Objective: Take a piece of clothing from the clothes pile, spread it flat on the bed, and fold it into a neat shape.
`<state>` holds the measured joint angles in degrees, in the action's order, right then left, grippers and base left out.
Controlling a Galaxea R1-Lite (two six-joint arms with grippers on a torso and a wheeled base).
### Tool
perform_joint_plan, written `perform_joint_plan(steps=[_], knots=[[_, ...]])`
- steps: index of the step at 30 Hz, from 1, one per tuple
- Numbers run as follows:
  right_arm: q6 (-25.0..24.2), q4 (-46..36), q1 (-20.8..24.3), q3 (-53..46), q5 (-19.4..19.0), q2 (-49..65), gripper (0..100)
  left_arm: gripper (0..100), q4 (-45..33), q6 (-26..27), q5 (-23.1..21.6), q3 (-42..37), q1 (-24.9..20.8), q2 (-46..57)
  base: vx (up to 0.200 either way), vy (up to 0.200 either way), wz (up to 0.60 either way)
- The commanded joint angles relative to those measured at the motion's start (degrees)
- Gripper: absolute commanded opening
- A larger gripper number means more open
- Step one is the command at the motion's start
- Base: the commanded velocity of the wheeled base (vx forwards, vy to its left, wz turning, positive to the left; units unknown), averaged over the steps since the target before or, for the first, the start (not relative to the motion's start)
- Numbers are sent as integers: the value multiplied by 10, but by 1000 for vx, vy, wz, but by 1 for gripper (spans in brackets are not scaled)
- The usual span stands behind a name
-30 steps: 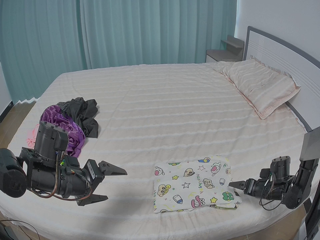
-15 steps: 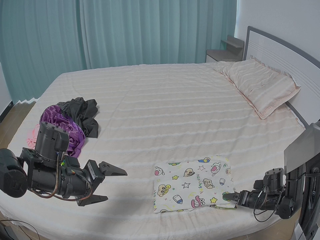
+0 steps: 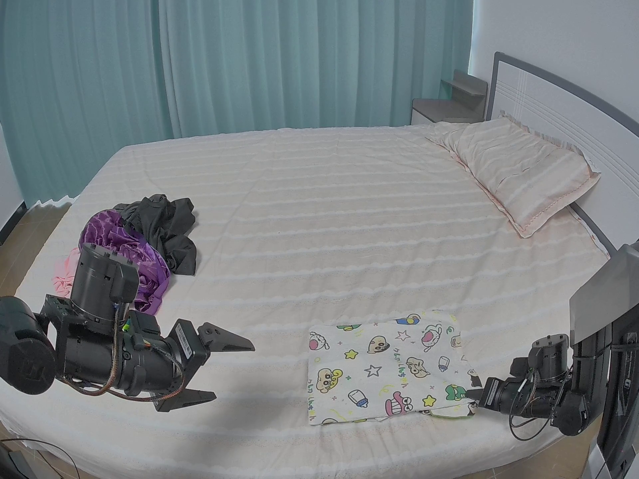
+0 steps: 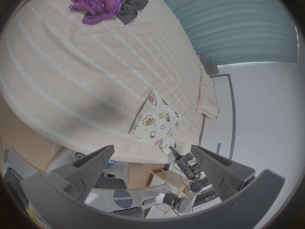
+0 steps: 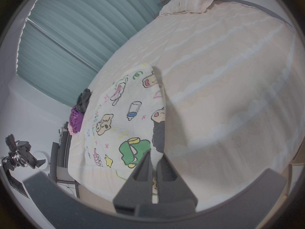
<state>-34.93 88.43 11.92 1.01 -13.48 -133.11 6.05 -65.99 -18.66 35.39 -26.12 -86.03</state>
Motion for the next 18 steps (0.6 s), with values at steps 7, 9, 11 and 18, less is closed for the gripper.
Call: perform_joint_plan(steps=[7, 9, 11, 18], knots=[[60, -103, -2, -10, 8, 43, 0, 100, 0, 0, 0, -1, 0, -2, 0, 0, 0], [67, -106, -2, -10, 9, 43, 0, 100, 0, 0, 0, 0, -1, -2, 0, 0, 0], [69, -107, -3, -10, 10, 44, 0, 100, 0, 0, 0, -1, 0, -2, 0, 0, 0], [91, -105, -19, -10, 10, 46, 100, 100, 1, 0, -1, 0, 0, -2, 0, 0, 0]])
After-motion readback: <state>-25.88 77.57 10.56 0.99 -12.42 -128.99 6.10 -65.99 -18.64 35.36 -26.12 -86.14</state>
